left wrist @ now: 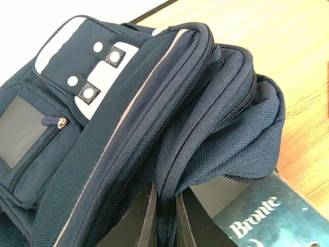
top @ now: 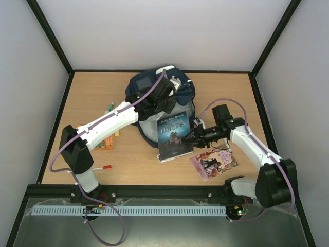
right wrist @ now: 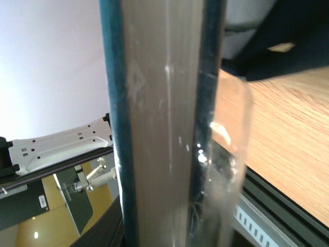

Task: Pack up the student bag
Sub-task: Place the book in the student bag.

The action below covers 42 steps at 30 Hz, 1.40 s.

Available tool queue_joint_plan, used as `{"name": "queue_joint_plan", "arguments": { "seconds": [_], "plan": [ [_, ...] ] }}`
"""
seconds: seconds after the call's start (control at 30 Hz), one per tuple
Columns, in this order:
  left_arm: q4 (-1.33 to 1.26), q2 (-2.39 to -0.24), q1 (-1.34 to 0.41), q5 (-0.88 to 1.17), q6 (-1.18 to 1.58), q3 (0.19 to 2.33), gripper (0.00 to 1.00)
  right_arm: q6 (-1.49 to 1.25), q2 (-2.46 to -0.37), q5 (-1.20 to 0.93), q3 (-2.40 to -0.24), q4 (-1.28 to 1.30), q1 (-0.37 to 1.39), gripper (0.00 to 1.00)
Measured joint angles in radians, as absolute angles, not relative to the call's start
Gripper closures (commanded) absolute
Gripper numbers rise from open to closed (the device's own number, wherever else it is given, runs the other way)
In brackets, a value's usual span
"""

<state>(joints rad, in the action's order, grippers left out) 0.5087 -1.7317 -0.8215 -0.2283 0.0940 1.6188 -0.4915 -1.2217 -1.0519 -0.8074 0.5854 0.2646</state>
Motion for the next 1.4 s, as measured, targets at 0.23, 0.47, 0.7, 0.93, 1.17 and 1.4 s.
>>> {"name": "queue_joint_plan", "arguments": {
  "seconds": [0.23,0.47,0.7,0.93,1.17,1.4],
  "plan": [
    [0.521,-1.684,-0.823,-0.228,0.099,1.619,0.97,-0.431,-1.377,-1.070,-0.918,0.577,0.304,0.99],
    [0.539,-1.674,-0.826,-0.228,0.097,1.620,0.98,-0.360,-1.515,-1.069,-1.005,0.569,0.317,0.99],
    [0.546,-1.674,-0.826,-0.227,0.097,1.624,0.97,-0.340,-1.597,-1.059,-1.009,0.522,0.319,0.99],
    [0.551,-1.674,-0.826,-0.217,0.096,1.624,0.97,-0.327,-1.647,-1.052,-1.009,0.464,0.319,0.99],
    [0.550,-1.670,-0.826,-0.209,0.095,1.613,0.97,-0.345,-1.682,-0.973,-1.009,0.370,0.319,0.92],
    [0.527,-1.645,-0.827,-0.199,0.098,1.565,0.98,-0.327,-1.697,-0.914,-1.009,0.308,0.318,0.43]
  ]
}}
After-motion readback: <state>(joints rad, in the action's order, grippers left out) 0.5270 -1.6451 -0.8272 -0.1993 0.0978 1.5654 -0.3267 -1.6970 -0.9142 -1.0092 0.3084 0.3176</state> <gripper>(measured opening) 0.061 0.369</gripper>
